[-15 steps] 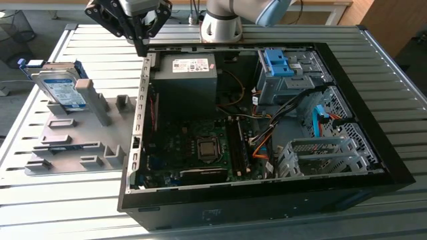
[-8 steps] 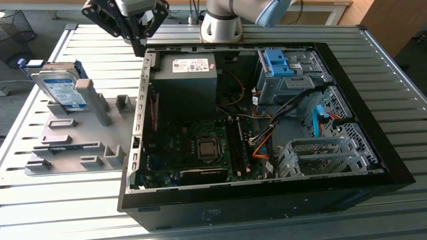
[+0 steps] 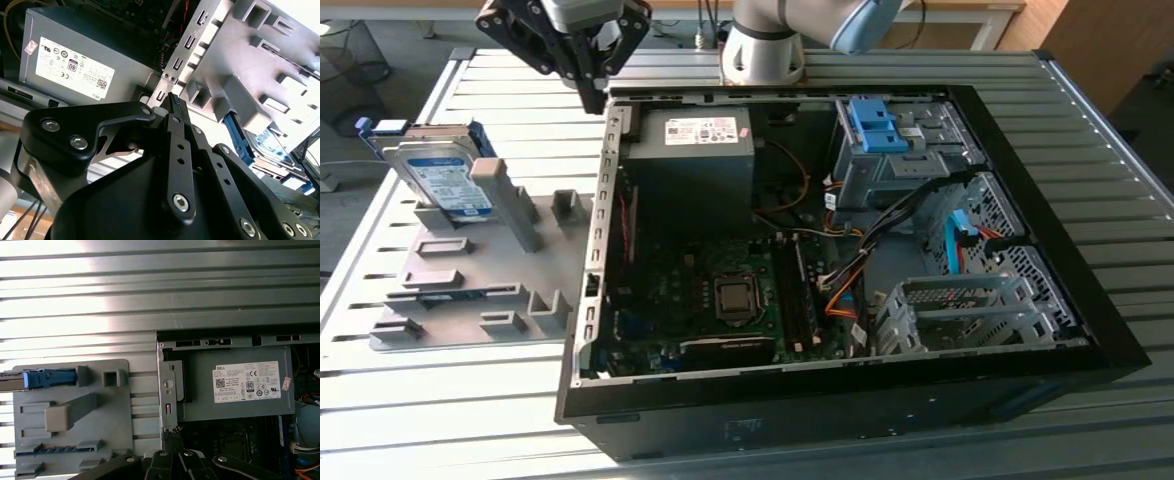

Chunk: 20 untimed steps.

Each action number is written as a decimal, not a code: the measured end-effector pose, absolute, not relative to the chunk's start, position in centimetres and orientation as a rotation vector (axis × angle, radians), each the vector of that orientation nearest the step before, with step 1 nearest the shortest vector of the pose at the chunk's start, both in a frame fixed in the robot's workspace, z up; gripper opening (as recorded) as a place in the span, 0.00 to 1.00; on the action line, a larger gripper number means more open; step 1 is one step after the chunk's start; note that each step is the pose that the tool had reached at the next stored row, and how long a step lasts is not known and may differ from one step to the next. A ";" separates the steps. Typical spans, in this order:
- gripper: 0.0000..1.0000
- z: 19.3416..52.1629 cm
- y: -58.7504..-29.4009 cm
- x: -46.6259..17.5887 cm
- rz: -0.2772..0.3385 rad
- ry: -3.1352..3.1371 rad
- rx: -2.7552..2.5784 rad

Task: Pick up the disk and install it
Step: 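Reach for the disk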

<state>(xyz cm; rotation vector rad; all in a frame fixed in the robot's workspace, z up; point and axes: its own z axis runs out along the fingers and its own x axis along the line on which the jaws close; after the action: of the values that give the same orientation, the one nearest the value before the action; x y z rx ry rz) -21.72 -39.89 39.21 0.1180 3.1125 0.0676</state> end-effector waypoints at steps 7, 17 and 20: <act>0.11 39.2 -39.9 -22.2 0.068 3.113 0.118; 0.11 39.2 -39.9 -22.8 0.068 3.112 0.118; 0.11 39.2 -39.9 -23.0 0.068 3.112 0.118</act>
<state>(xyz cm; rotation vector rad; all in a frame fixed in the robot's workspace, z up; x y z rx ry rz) -23.01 -39.89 39.18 0.1180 3.1125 0.0676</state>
